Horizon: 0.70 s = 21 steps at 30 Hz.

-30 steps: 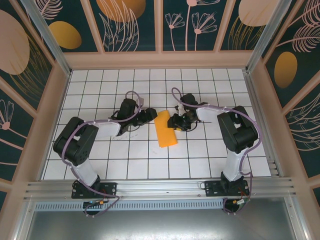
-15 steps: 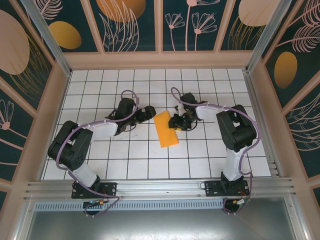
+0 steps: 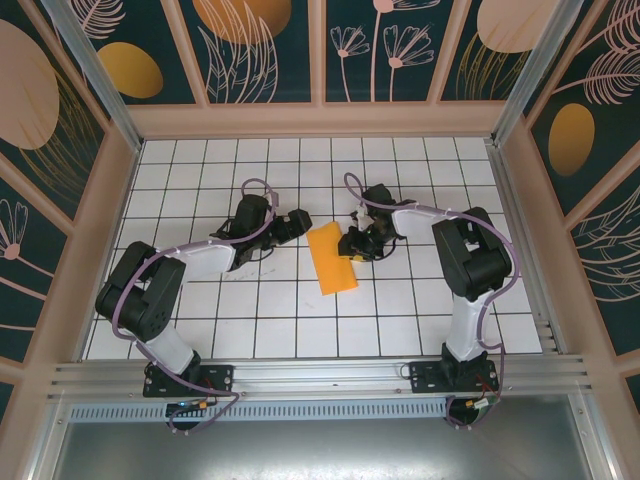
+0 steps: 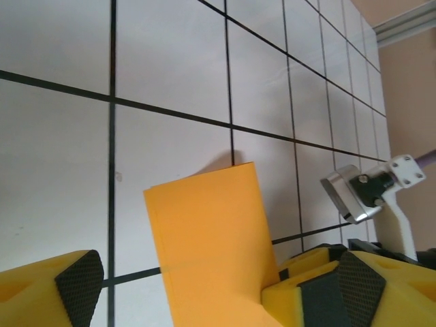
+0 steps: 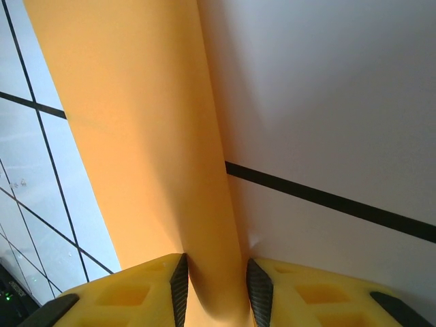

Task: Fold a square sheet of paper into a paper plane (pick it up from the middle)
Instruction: Fold the square sheet of paper in half at the center of the table.

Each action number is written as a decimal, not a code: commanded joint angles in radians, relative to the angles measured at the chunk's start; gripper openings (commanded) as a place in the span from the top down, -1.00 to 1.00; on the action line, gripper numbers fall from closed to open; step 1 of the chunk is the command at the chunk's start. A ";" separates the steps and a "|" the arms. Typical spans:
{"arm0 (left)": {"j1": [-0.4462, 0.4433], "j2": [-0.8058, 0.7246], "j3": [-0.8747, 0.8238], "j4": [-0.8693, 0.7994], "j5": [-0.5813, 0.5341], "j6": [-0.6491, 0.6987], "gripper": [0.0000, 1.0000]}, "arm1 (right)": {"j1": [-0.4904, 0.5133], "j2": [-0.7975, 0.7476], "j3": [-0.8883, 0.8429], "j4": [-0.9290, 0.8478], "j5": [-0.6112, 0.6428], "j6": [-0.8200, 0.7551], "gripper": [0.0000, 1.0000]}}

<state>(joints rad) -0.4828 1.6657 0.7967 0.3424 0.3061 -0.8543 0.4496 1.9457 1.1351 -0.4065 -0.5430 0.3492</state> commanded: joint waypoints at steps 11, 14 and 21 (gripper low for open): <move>-0.039 0.024 -0.013 0.095 0.097 -0.054 -0.53 | 0.029 0.207 -0.029 -0.012 0.324 -0.021 0.26; -0.048 0.043 0.000 0.103 0.112 -0.064 -0.39 | 0.031 0.216 -0.029 -0.008 0.319 -0.019 0.27; -0.065 0.108 0.026 0.104 0.138 -0.082 -0.04 | 0.036 0.223 -0.031 -0.008 0.325 -0.028 0.25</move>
<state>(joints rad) -0.5385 1.7504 0.7845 0.4229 0.4175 -0.9283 0.4725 1.9713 1.1828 -0.4725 -0.4992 0.3489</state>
